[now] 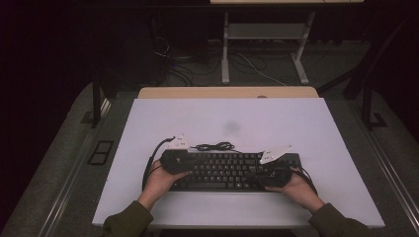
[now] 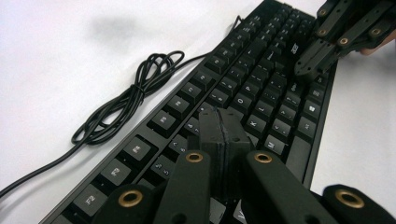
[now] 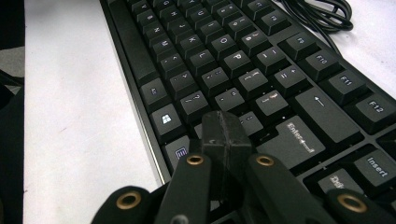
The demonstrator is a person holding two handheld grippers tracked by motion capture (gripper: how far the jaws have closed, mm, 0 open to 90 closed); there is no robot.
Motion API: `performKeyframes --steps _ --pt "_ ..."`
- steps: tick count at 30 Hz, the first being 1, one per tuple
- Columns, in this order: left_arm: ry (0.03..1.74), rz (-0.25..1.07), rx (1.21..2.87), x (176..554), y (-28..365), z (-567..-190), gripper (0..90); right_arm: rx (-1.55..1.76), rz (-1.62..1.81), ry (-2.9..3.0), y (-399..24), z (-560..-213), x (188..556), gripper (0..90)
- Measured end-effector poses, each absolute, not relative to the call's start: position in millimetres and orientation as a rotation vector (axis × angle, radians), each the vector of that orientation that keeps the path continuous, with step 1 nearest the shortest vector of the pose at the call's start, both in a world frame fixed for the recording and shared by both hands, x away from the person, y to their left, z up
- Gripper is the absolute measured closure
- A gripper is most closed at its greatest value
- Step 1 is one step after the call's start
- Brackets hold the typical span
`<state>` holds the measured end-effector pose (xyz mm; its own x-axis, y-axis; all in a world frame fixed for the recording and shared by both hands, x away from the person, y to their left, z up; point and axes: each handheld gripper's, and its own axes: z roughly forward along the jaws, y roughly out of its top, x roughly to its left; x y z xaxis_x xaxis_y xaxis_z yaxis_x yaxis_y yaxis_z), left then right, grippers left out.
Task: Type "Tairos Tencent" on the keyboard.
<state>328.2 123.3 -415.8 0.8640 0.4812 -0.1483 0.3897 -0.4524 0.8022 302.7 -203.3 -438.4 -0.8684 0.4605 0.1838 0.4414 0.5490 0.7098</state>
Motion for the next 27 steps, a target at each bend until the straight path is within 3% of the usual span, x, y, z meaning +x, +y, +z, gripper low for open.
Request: performKeyframes --steps 27 --pt "0.666 0.127 2.204 333.2 116.6 -432.0 89.2 0.794 1.247 2.745 -202.9 -438.4 302.9 89.3"
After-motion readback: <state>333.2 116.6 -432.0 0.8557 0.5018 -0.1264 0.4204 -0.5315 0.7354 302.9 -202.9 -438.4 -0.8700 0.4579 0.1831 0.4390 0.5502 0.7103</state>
